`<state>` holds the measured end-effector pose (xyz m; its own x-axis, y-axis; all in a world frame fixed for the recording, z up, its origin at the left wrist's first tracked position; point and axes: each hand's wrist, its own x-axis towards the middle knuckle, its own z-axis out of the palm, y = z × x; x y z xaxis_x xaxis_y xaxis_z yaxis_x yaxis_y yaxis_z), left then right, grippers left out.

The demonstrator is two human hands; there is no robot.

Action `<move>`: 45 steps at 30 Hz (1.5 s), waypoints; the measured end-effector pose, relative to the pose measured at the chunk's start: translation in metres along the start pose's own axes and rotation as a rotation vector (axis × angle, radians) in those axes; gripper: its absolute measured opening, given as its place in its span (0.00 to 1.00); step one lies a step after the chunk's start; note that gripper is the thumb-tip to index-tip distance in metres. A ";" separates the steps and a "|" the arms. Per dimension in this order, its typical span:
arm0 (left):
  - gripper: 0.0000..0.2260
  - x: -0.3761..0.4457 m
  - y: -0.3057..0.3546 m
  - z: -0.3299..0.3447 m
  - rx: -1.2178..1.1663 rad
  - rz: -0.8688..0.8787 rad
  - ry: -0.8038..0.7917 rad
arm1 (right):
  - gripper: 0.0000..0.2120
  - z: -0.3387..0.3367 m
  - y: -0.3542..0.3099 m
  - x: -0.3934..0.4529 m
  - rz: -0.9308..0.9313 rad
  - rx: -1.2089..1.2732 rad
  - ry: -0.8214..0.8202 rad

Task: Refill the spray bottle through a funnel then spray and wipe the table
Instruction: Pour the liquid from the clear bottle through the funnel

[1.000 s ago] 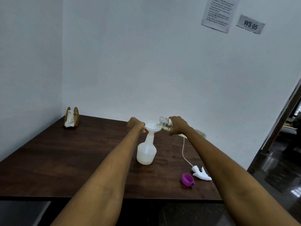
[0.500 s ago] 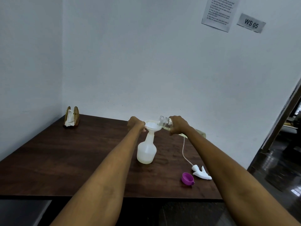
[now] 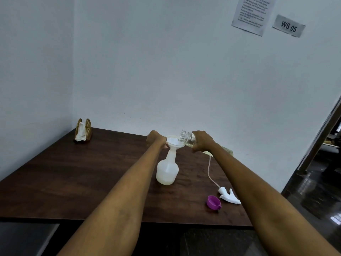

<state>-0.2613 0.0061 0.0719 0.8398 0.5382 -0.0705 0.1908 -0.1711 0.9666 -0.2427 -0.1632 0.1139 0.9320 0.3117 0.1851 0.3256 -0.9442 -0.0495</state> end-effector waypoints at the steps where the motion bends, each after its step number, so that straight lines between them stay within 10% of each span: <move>1: 0.13 0.000 0.000 0.000 0.000 -0.003 0.007 | 0.22 0.000 0.000 0.000 -0.001 0.000 0.000; 45: 0.11 0.008 -0.003 0.004 -0.026 0.001 0.017 | 0.23 -0.001 0.004 -0.002 0.016 -0.023 -0.011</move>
<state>-0.2535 0.0075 0.0679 0.8311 0.5522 -0.0656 0.1766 -0.1501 0.9728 -0.2434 -0.1674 0.1141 0.9389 0.2974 0.1734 0.3069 -0.9513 -0.0303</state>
